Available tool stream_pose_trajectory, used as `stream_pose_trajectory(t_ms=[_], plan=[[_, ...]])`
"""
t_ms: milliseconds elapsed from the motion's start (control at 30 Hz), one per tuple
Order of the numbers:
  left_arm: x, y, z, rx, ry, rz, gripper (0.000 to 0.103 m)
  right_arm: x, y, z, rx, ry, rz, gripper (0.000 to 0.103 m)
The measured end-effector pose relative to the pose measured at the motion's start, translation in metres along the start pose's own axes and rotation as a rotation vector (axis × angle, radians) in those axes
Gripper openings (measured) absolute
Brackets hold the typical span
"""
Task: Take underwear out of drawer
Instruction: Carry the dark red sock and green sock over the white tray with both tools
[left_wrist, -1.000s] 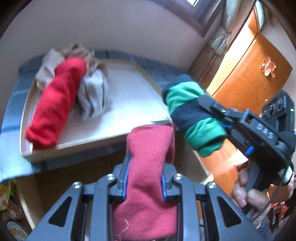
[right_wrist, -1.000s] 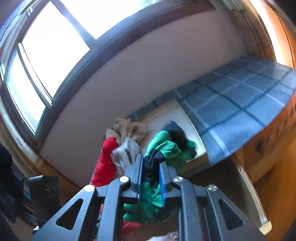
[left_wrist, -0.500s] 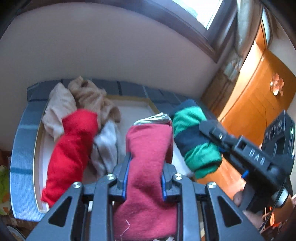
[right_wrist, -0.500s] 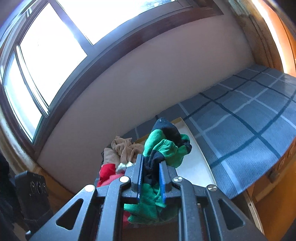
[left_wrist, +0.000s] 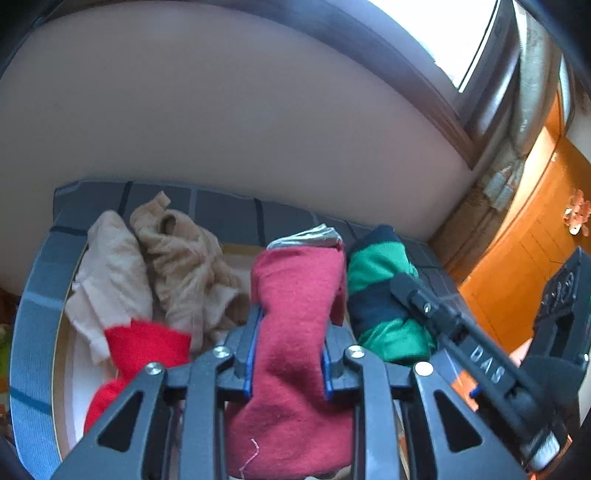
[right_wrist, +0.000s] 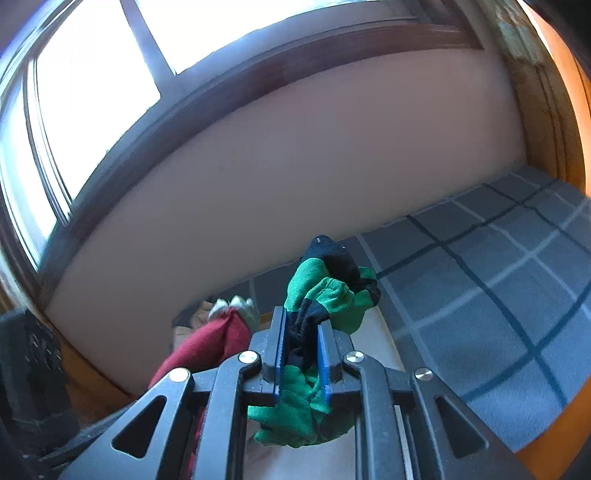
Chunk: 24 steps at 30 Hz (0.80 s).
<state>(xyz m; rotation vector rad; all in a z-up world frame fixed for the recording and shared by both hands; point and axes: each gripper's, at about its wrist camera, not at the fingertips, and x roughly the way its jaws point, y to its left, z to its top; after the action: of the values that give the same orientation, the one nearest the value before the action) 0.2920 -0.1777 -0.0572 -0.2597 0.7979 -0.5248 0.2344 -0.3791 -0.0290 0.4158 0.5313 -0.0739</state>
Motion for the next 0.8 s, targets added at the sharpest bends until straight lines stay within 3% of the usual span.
stream_pose_trajectory(t_ms=[200,467,667,800], plan=[[0.025,0.002,0.009,-0.017,-0.004,0.044,0.024,0.03,-0.001,0.004,-0.05,0.051,-0.065,0.017],[0.055,0.004,0.006,-0.018,0.026,0.049,0.024,0.059,-0.005,-0.003,-0.097,0.112,-0.107,0.017],[0.061,0.006,0.004,-0.007,0.011,0.065,0.025,0.074,-0.007,-0.009,-0.101,0.134,-0.089,0.017],[0.06,0.005,0.006,-0.004,0.027,0.045,0.038,0.076,-0.013,-0.009,-0.085,0.137,-0.068,0.017]])
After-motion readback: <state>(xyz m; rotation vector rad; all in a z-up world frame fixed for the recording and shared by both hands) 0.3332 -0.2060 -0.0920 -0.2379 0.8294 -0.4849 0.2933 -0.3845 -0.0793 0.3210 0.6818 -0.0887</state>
